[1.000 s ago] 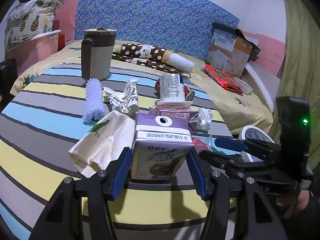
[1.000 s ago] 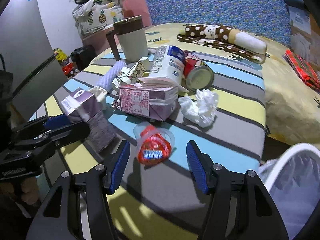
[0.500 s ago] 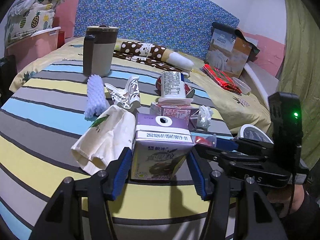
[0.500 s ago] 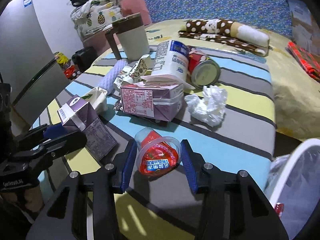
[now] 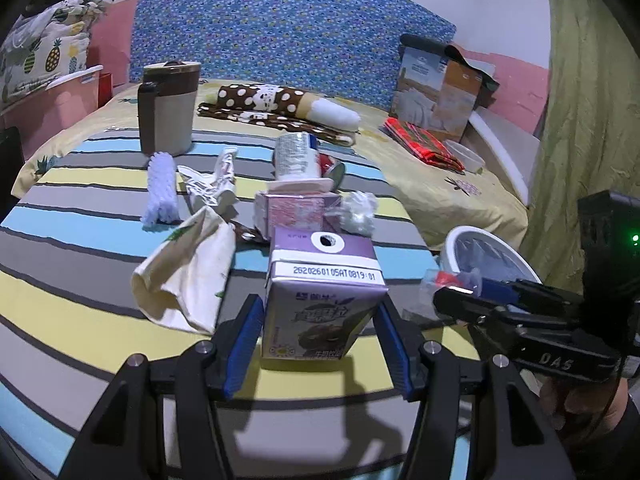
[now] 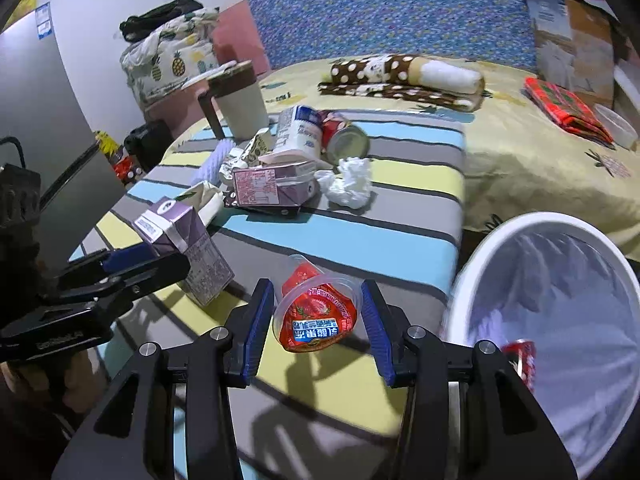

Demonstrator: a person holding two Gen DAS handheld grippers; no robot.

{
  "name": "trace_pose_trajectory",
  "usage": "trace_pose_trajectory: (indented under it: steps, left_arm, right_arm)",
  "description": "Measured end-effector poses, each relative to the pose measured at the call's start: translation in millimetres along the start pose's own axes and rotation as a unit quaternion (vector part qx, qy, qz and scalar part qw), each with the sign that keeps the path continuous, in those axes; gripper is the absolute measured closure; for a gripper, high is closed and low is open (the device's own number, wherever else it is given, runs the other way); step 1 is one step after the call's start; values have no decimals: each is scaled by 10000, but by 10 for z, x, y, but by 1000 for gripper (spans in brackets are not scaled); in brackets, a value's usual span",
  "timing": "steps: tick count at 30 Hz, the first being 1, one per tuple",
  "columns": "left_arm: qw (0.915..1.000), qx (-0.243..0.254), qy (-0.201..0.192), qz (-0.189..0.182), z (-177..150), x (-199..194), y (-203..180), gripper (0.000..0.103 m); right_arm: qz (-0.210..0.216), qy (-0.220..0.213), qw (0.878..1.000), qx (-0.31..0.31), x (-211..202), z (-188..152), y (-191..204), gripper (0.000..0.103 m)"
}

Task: Collect trash
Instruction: 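Carry the carton and red cup over the bin and release both inside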

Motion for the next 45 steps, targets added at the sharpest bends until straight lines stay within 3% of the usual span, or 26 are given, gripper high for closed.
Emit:
trace_pose_trajectory:
  steps: [21, 45]
  left_arm:
    - [9982, 534, 52, -277, -162, -405, -632, 44]
    - [9905, 1108, 193, -786, -106, -189, -1477, 44]
  right_arm:
    - [-434, -749, 9960, 230, -659, -209, -47, 56]
    - [-847, -1008, 9880, 805, -933, -443, -587, 56]
Point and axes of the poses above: each gripper's, at about its wrist camera, not at the fingertips, and x roughly the way its jaws point, y to its left, z to its top, the point moved 2 cm from there along x, roughly the way its jaws point, and after that the axes turned 6 degrees about z, right-handed, at the moved point
